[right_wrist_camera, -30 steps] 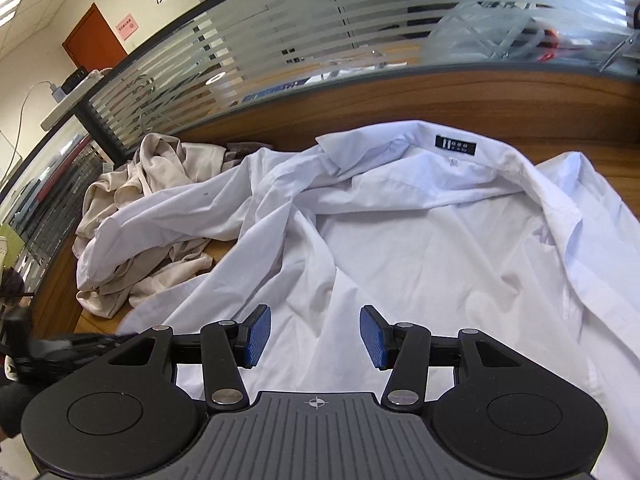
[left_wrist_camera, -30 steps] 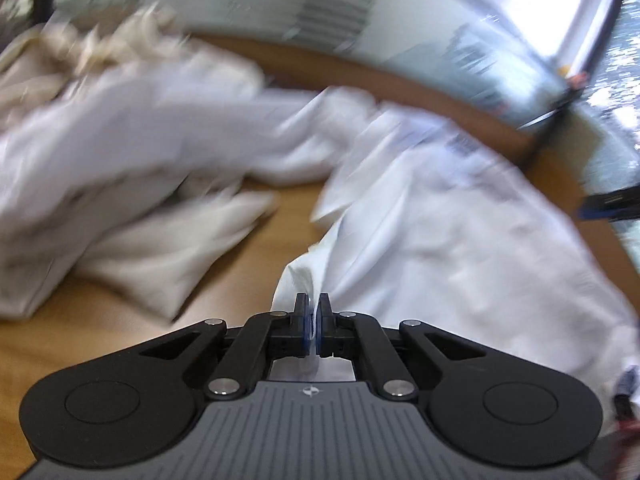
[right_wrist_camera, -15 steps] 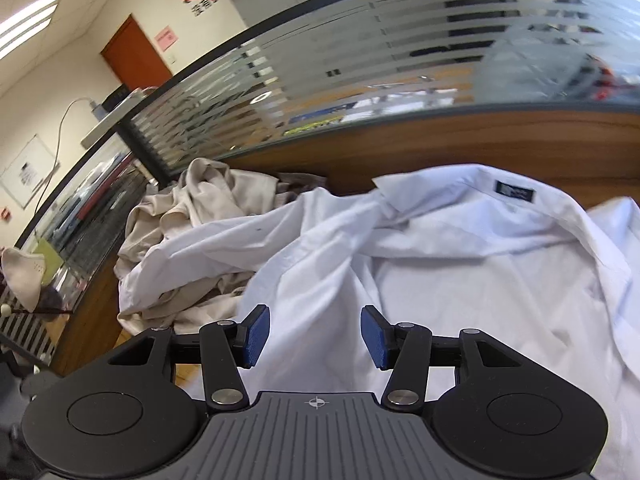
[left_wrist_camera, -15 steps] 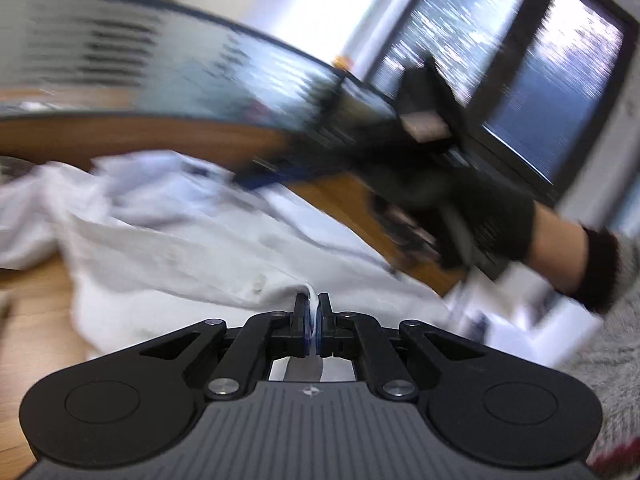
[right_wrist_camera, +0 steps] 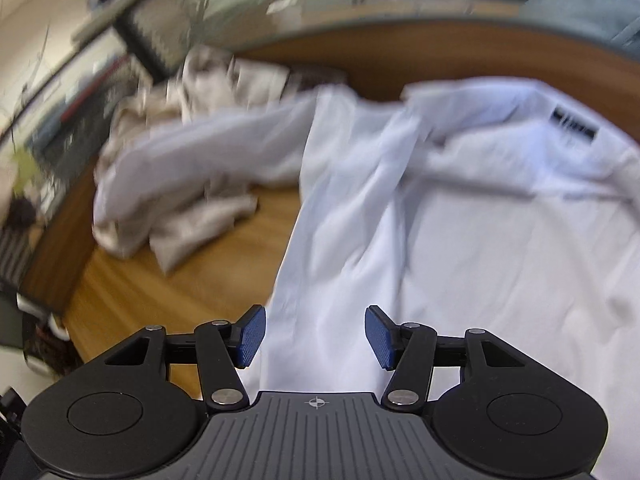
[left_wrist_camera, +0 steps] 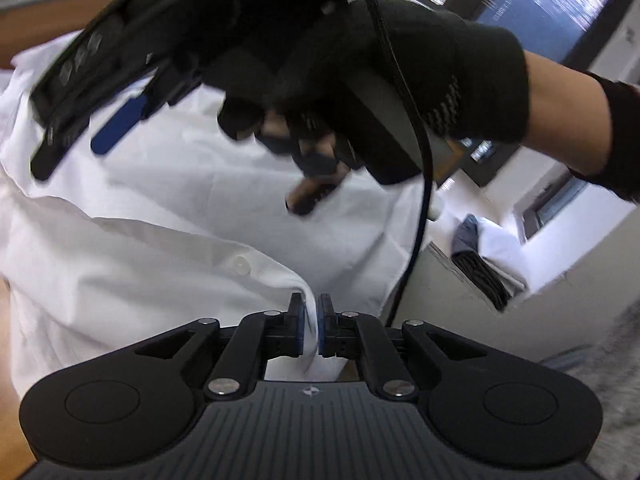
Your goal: Fold clothes
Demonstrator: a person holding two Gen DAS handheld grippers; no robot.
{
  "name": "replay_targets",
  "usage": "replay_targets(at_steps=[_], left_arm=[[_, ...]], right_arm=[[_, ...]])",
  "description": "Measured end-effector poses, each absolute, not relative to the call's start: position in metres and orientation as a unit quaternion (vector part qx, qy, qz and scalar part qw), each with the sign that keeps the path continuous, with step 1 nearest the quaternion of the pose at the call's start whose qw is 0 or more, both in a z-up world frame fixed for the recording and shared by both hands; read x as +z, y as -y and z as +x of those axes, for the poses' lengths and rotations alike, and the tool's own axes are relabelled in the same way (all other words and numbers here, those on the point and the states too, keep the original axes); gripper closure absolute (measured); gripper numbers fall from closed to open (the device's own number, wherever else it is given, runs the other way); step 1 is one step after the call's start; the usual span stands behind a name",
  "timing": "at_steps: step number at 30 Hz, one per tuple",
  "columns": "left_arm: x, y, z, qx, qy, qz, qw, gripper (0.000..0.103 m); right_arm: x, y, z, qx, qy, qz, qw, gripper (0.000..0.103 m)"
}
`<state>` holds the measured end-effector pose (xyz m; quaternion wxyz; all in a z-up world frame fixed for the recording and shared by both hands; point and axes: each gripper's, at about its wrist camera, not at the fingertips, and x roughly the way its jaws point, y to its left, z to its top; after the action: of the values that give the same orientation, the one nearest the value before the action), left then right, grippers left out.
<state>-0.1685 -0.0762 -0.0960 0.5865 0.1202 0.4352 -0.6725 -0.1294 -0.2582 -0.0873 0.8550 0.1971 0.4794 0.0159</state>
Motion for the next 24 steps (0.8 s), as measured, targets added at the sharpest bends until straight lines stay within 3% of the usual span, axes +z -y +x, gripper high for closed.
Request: replay_targets(at_steps=[3, 8, 16, 24], left_arm=[[-0.101, 0.071, -0.170, -0.658, -0.433, 0.117, 0.605, 0.056], [-0.093, 0.035, -0.164, -0.634, -0.409, 0.123, 0.645, 0.042], [-0.089, -0.039, -0.123, -0.537, -0.424, 0.117, 0.720, 0.041], [-0.105, -0.049, -0.120, -0.504, -0.412, 0.186, 0.736, 0.041]], right_arm=[[-0.101, 0.240, -0.133, 0.027, -0.495, 0.175, 0.851, 0.045], [-0.102, 0.227, -0.145, 0.034, -0.499, 0.161, 0.851, 0.045], [-0.089, 0.229, -0.179, 0.005, -0.482, 0.168, 0.860, 0.045], [-0.088, 0.217, -0.212, -0.032, -0.471, 0.164, 0.866, 0.045]])
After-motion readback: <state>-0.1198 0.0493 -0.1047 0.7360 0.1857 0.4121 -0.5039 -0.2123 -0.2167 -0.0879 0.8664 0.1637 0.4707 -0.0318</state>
